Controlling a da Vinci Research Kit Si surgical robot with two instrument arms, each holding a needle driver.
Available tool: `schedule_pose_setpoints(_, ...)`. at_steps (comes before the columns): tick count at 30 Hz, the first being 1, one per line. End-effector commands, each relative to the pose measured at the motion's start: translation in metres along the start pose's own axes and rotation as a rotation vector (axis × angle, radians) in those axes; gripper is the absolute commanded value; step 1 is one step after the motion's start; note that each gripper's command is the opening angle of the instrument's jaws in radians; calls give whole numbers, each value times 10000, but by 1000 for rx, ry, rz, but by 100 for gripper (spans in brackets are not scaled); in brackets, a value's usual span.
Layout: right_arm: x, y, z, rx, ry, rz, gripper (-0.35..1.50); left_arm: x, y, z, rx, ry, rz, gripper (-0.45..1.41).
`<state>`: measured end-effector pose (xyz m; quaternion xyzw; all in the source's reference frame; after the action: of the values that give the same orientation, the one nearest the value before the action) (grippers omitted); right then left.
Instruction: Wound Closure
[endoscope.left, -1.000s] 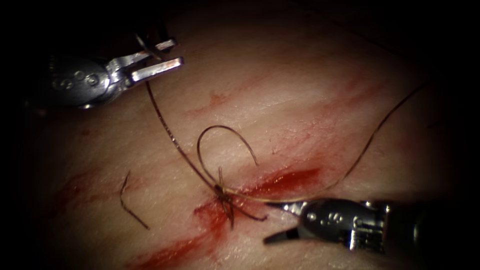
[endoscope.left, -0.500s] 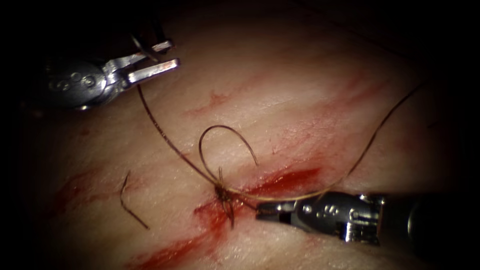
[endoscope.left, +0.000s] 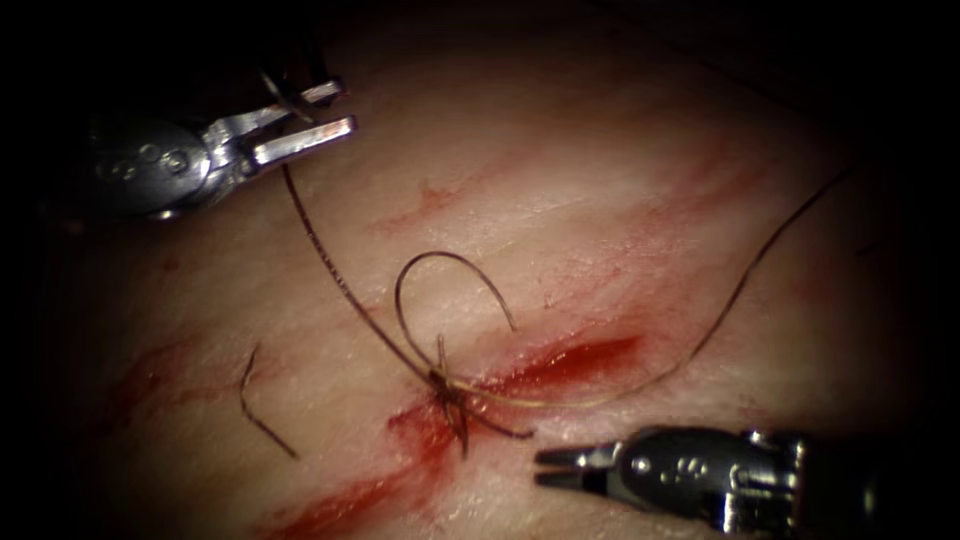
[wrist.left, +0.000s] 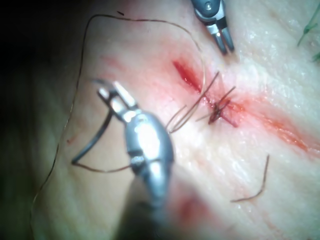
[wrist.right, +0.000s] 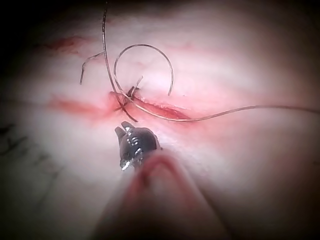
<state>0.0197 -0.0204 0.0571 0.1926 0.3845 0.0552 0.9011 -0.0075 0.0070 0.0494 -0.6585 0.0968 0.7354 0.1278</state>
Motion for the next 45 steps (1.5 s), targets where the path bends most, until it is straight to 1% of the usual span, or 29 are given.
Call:
schedule_pose_setpoints(1,6,-23,0,14,-1,11,-35,-6,3,6,0,0,0,-45)
schedule_pose_setpoints(5,25,-60,-23,41,6,22,-35,-7,4,7,-1,-3,1,-45)
schedule_pose_setpoints(8,43,-78,-37,48,15,29,-35,-7,4,8,-1,-2,1,-45)
schedule_pose_setpoints(10,55,-80,-44,44,27,37,-35,-7,4,8,-1,-2,1,-45)
schedule_pose_setpoints(11,59,-70,-45,26,46,36,-35,-7,4,8,-1,-2,1,-45)
schedule_pose_setpoints(12,59,-70,-45,26,46,36,-35,-7,4,8,-1,-2,1,-45)
schedule_pose_setpoints(13,58,-64,-43,5,52,42,-35,-7,4,8,-1,-2,1,-45)
schedule_pose_setpoints(14,56,-56,-40,-14,59,48,-15,-7,4,8,-1,-2,1,-45)
schedule_pose_setpoints(15,52,-46,-35,-35,61,52,16,-7,4,8,-1,-2,1,-45)
schedule_pose_setpoints(17,44,-33,-28,-53,58,59,49,-7,4,7,-1,-2,1,-45)
schedule_pose_setpoints(18,40,-27,-24,-61,62,63,69,-7,4,7,-4,-4,1,-45)
schedule_pose_setpoints(19,35,-20,-19,-74,67,67,81,-7,4,7,-4,-4,1,-45)
schedule_pose_setpoints(21,29,-9,-11,-91,70,73,96,-7,3,7,-4,-4,1,-45)
schedule_pose_setpoints(24,26,0,0,-109,71,78,108,-8,4,7,-4,-4,2,-45)
schedule_pose_setpoints(26,26,7,11,-113,89,83,110,-8,4,7,-4,-4,2,-45)
schedule_pose_setpoints(27,26,7,11,-113,89,83,110,-8,4,7,-4,-4,2,-45)
schedule_pose_setpoints(28,28,12,20,-112,90,85,110,-8,4,7,-3,-4,2,-45)
schedule_pose_setpoints(32,24,24,32,-120,92,88,113,-8,4,6,-4,-4,2,-45)
schedule_pose_setpoints(39,6,48,48,-136,77,92,113,-8,4,3,-5,-5,2,-45)
schedule_pose_setpoints(45,-10,62,60,-136,59,89,111,-7,5,3,-4,-5,2,-45)
